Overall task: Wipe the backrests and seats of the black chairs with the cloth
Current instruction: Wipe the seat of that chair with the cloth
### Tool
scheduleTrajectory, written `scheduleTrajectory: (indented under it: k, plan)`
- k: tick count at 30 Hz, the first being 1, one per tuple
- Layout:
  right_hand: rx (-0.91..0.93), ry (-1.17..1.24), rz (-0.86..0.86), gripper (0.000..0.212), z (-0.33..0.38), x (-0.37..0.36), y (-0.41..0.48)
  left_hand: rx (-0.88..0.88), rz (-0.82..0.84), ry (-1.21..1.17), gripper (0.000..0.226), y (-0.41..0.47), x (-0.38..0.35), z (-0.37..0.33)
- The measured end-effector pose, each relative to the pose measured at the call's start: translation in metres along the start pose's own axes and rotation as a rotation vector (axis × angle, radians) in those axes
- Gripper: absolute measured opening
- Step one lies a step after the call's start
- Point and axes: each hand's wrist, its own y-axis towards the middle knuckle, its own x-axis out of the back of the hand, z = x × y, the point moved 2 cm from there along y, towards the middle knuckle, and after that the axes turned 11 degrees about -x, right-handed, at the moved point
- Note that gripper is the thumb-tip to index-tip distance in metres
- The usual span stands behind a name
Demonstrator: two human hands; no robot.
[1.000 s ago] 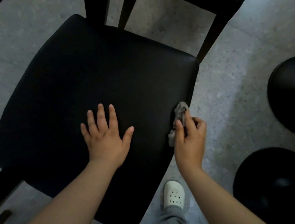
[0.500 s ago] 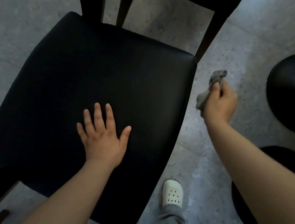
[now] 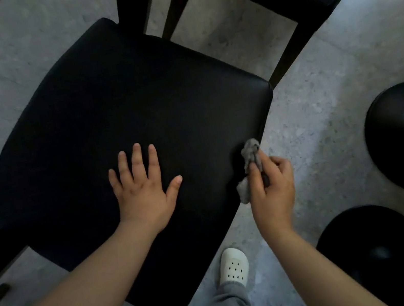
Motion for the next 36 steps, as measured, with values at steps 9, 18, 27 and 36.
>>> scheduleTrajectory:
  k: [9, 18, 27, 36]
  plan:
    - [0.423, -0.241, 0.096, 0.034, 0.102, -0.085, 0.012, -0.05, -0.31, -0.366, 0.058, -0.018, 0.023, 0.029]
    - [0.334, -0.504, -0.026, 0.033, 0.08, -0.077, 0.08, 0.044, -0.205, -0.291, 0.063, -0.019, 0.02, 0.036]
    - [0.182, -0.321, -0.101, 0.031, 0.064, -0.033, 0.089, -0.023, -0.17, -0.243, 0.062, 0.0, 0.032, 0.005]
    - [-0.247, -0.34, -0.321, 0.029, 0.027, -0.011, 0.133, -0.042, -0.022, -0.137, 0.072, 0.017, 0.032, -0.014]
